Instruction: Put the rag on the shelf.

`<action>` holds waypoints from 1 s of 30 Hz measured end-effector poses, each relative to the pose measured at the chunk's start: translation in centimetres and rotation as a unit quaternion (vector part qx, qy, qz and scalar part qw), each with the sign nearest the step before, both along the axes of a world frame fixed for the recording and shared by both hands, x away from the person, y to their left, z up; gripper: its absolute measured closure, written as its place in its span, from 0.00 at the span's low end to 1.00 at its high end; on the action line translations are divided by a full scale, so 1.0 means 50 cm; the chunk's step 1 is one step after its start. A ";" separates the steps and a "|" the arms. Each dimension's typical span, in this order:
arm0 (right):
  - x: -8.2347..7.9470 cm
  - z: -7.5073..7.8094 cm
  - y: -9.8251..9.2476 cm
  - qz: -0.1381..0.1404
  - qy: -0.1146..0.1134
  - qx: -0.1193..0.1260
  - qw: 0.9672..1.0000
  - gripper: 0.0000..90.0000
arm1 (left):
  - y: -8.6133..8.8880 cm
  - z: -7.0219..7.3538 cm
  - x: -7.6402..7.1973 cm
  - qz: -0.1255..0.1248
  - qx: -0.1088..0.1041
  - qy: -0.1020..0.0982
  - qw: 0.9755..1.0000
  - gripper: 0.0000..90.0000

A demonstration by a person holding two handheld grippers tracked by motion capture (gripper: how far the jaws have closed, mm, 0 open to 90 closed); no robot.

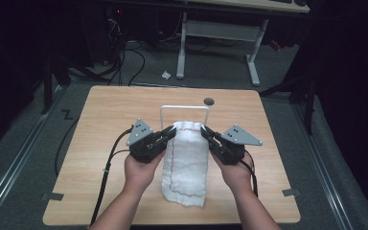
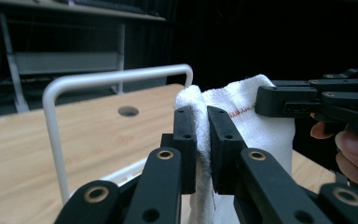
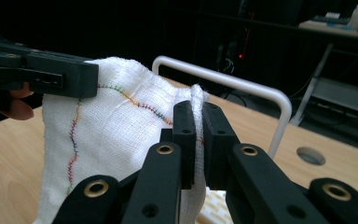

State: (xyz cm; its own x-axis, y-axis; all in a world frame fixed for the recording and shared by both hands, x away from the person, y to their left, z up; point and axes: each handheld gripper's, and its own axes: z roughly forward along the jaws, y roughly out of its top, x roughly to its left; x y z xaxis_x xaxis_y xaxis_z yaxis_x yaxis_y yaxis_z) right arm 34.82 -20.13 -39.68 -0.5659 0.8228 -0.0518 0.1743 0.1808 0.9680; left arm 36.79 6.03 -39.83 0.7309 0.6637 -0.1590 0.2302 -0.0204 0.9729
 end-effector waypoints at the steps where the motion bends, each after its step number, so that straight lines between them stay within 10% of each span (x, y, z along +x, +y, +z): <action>1: 0.001 0.007 0.001 0.000 -0.006 0.000 1.000 0.95 | 0.000 0.007 0.000 0.001 0.000 -0.005 1.000 0.92; 30: 0.030 0.155 0.008 -0.006 -0.080 0.006 0.997 0.95 | 0.002 0.151 0.039 0.012 0.005 -0.089 0.996 0.93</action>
State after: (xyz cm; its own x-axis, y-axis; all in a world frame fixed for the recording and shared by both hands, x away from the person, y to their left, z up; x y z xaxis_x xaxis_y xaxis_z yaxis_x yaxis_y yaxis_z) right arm 36.32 -19.72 -31.91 -0.5408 0.8309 -0.1309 0.0199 0.1682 0.9856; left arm 38.76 6.16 -32.29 0.7314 0.6816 -0.0213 0.0539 -0.0266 0.9982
